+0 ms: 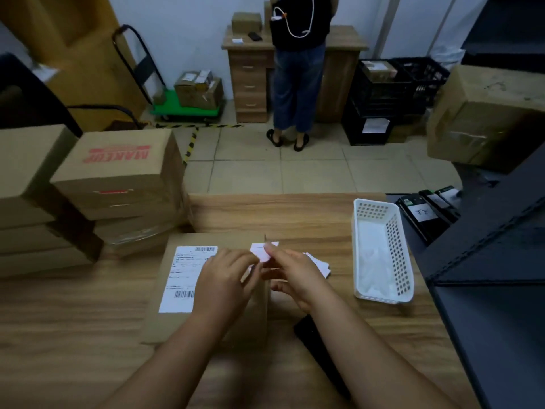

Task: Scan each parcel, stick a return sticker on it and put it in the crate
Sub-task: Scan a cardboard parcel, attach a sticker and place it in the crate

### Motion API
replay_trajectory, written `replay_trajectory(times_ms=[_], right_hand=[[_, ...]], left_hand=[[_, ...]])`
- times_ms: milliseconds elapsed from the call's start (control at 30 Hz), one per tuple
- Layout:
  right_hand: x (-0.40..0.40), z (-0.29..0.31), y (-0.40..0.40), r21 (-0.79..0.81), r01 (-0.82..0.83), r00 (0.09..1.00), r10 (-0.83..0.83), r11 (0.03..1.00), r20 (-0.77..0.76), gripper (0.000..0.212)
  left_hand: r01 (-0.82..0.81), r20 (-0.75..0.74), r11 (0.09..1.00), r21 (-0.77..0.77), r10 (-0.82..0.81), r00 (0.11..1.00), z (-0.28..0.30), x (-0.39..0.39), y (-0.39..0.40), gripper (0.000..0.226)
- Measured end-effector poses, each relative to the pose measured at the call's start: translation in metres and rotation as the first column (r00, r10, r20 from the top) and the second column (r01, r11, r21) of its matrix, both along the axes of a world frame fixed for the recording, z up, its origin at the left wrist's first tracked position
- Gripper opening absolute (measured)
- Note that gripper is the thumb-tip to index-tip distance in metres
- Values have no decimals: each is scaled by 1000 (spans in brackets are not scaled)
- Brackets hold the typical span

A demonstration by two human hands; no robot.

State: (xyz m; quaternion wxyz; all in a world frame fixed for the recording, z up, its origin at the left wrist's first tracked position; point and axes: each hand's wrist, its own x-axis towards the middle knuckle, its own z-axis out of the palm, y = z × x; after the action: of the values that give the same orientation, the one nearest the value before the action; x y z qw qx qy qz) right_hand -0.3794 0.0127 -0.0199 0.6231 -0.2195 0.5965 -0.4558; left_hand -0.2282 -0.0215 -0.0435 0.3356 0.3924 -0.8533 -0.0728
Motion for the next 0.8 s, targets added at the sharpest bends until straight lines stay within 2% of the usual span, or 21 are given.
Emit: replay_trajectory(times_ms=[67,100,167,200,233,300,367,500,600,633,733,800], right_hand=[[13,-6,-5,24,-7,993,10,1000,-119,6],[18,-10,-6,40,-27,982,34,999,-188,5],[27,-18,-7,60,-68,957,82,996,-280,8],[31,-21,-7,61,-75,952,90,995,-294,10],[35,-22,-7,56,-87,954,99,995,-284,10],[43,-24,-6,41,-145,960,150,989,-234,8],[52,-27,-5,50,-190,950,196,981,-242,8],[63,-38,-5,79,-168,919,185,983,-347,15],[67,-49,-6,124,-79,887,127,989,-444,6],[68,-52,-6,142,-47,877,109,989,-469,9],[66,-58,-8,182,14,877,76,983,-475,15],[62,-58,-11,213,25,870,84,977,-486,16]], left_hand=[[14,58,1000,20,-15,998,-7,18,2,19],[-10,77,997,75,5,997,-12,29,2,30],[-97,51,960,262,87,995,-16,50,1,57],[-136,1,912,388,147,989,-19,60,-1,63],[-150,-65,841,520,214,975,-18,67,-2,59],[-101,-187,668,737,345,920,-15,78,-5,29],[-25,-218,526,850,396,892,-15,86,-10,9],[-28,-171,442,896,404,899,-23,92,-15,16],[-19,-155,375,927,429,890,-32,90,-16,15],[-14,-153,365,931,426,891,-36,88,-17,13],[9,-164,323,946,456,875,-41,86,-20,8],[63,-195,247,967,560,805,-44,86,-23,39]])
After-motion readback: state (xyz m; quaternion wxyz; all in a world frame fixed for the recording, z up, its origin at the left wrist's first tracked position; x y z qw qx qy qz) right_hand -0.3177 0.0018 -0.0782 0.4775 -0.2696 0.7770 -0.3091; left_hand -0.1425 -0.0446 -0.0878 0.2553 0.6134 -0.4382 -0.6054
